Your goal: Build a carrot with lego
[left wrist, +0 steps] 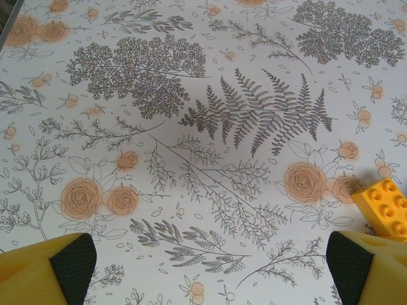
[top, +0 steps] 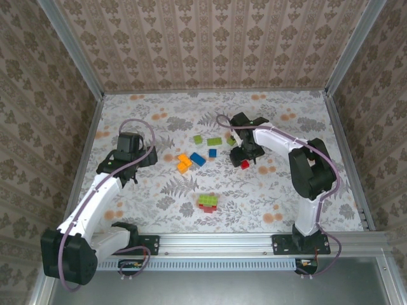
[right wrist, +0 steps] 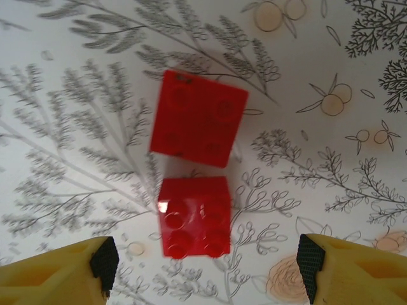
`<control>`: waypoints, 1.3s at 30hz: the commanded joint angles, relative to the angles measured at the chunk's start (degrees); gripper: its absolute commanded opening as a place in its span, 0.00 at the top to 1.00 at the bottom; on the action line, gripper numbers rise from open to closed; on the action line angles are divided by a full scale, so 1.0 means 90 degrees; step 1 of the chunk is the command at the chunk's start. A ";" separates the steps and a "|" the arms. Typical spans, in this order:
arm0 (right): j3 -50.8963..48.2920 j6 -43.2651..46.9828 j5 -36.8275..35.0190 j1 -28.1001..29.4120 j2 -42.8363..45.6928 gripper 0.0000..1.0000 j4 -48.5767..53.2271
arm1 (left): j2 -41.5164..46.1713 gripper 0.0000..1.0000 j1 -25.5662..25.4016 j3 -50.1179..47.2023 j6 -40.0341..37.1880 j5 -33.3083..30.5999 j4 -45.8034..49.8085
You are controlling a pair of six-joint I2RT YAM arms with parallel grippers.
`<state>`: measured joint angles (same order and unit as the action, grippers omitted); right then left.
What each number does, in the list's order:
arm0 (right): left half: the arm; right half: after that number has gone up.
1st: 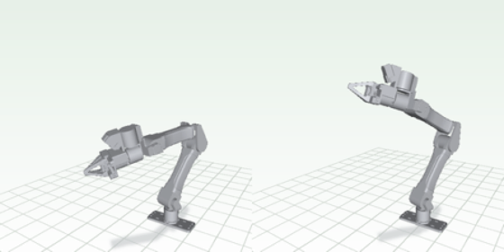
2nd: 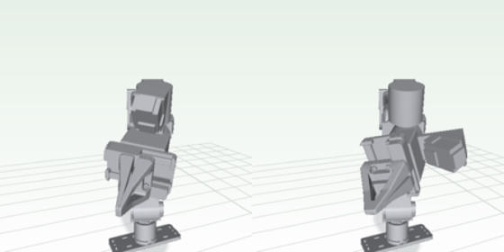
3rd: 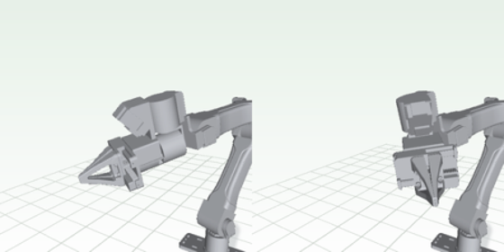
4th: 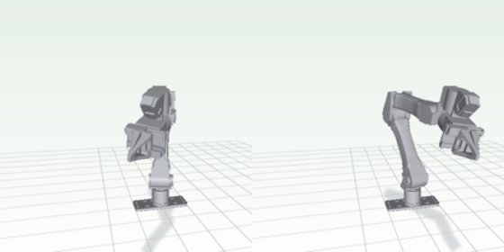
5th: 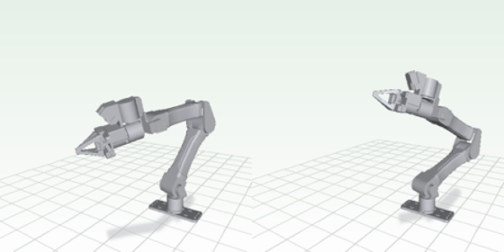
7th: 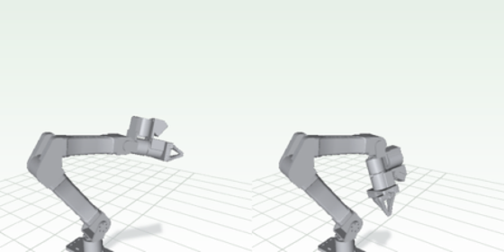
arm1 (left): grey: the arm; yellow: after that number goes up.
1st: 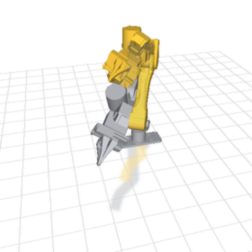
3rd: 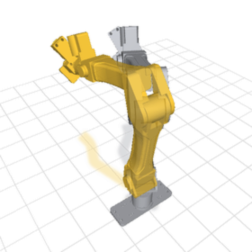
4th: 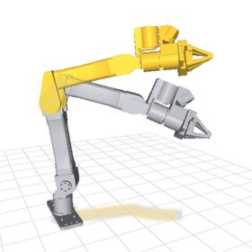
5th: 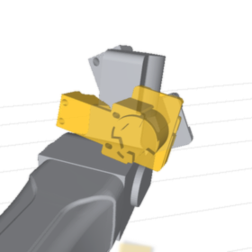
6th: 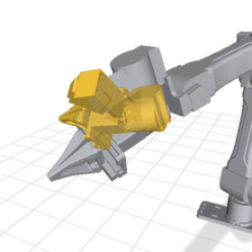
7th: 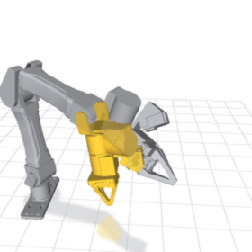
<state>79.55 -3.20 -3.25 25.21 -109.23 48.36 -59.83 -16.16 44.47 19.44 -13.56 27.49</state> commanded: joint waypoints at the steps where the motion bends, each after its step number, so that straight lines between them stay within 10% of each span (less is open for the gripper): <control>1: 0.0104 0.0099 0.0312 -0.0035 -0.0115 0.23 -0.0086 | 0.0051 0.03 -0.0044 0.0137 -0.0090 -0.0077 0.0032; 31: 0.0135 0.0112 0.0839 -0.0255 -0.0641 0.47 0.0008 | 0.0095 0.04 -0.0054 0.0136 -0.0100 -0.0027 0.0036; 39: 0.0097 0.0054 0.0850 -0.0291 -0.0615 0.61 0.0016 | 0.0451 0.03 -0.0069 -0.0122 -0.0326 0.1206 -0.0508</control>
<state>79.83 -2.61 3.51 23.03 -114.34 47.90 -58.63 -16.47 44.21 18.68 -9.52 26.33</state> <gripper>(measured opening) 0.394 0.972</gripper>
